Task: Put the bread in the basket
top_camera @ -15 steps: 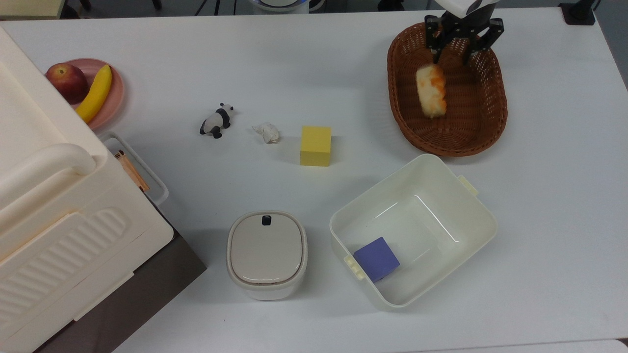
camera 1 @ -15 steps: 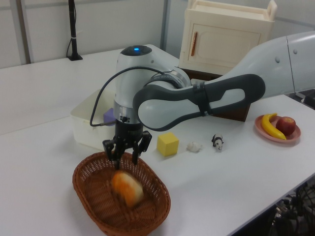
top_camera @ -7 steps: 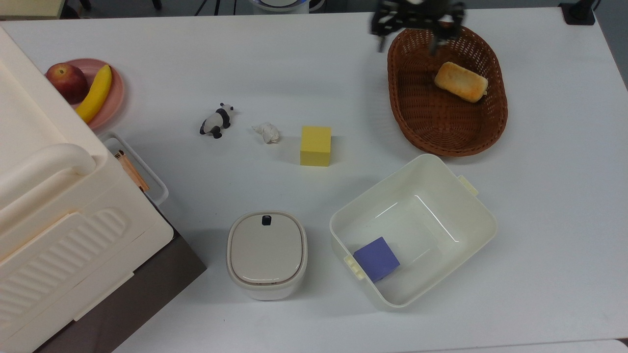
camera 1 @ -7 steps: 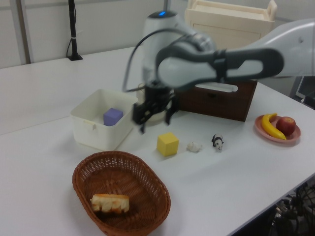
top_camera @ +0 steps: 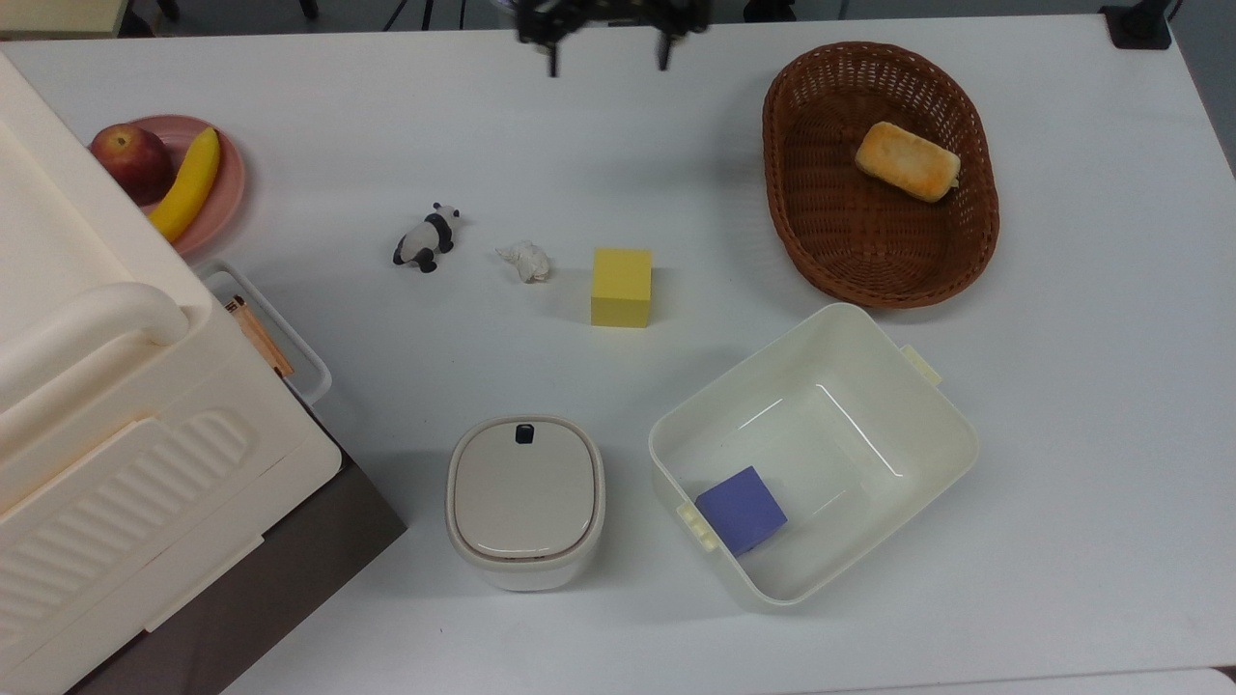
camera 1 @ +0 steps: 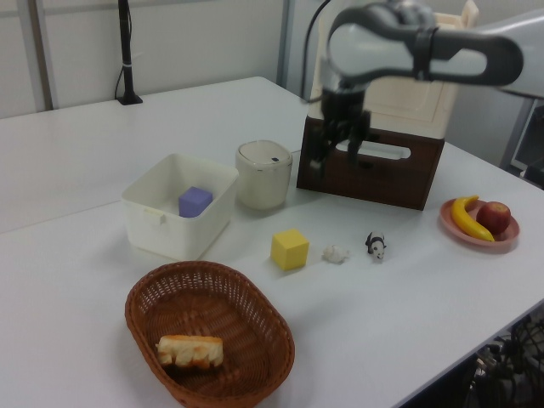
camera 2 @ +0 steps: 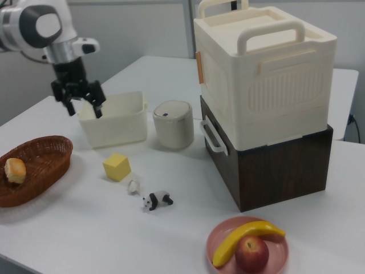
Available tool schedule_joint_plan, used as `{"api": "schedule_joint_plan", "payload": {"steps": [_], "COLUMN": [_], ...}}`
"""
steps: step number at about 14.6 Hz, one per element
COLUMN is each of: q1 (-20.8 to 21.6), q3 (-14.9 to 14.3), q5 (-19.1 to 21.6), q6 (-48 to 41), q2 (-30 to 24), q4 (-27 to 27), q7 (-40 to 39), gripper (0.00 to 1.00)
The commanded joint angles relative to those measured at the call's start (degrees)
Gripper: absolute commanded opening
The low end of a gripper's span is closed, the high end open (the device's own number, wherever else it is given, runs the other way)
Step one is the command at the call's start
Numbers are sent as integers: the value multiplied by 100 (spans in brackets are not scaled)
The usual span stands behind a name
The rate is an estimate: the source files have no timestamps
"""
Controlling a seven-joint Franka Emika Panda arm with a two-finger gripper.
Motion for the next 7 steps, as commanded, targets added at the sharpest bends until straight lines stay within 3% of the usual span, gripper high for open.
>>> {"api": "schedule_joint_plan", "payload": {"steps": [1,7], "q1": [151,2], "q3": [-692,-720], "q5": [386,387], "q6": [-283,-389], "q2": [-13,-13], "q4": [506,568], "q7": [-169,-10], "gripper": [100,100]}}
